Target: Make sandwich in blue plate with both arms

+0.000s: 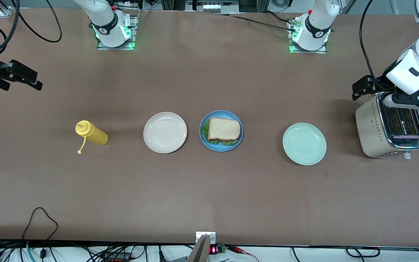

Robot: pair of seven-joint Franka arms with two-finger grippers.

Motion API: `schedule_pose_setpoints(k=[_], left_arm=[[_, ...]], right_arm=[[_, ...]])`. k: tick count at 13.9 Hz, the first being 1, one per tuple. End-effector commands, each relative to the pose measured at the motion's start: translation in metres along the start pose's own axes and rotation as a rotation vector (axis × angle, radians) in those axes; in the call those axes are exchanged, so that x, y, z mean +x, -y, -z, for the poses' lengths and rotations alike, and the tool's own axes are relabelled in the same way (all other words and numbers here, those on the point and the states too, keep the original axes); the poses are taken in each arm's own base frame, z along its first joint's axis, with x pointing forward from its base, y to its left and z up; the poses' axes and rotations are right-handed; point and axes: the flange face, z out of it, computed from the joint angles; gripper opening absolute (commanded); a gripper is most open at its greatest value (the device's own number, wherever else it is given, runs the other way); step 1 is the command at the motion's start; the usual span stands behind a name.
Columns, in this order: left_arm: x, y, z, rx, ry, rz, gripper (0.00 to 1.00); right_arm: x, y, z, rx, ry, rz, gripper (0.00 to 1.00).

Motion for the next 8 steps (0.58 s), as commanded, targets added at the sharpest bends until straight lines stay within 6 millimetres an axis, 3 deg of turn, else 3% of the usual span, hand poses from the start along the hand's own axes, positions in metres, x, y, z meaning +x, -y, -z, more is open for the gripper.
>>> schedule_pose_setpoints(k=[1, 3, 4, 5, 8], left_arm=[[-0.008, 0.001, 0.002, -0.005, 0.007, 0.005, 1.00], [-0.008, -0.001, 0.002, -0.004, 0.009, 0.001, 1.00], [-0.008, -0.001, 0.002, -0.005, 0.009, -0.001, 1.00], [-0.008, 0.001, 0.001, -0.005, 0.010, -0.001, 1.00], [-0.008, 0.000, 0.002, -0.005, 0.009, -0.002, 1.00]], right_arm=[[0.008, 0.023, -0.019, -0.042, 0.042, 0.024, 1.00], [0.011, 0.023, -0.020, -0.041, 0.030, 0.018, 1.00], [0.018, 0.022, -0.030, -0.041, 0.045, 0.022, 1.00], [0.023, 0.013, -0.033, -0.040, 0.040, -0.002, 1.00], [0.030, 0.005, -0.029, -0.081, -0.019, 0.006, 1.00]])
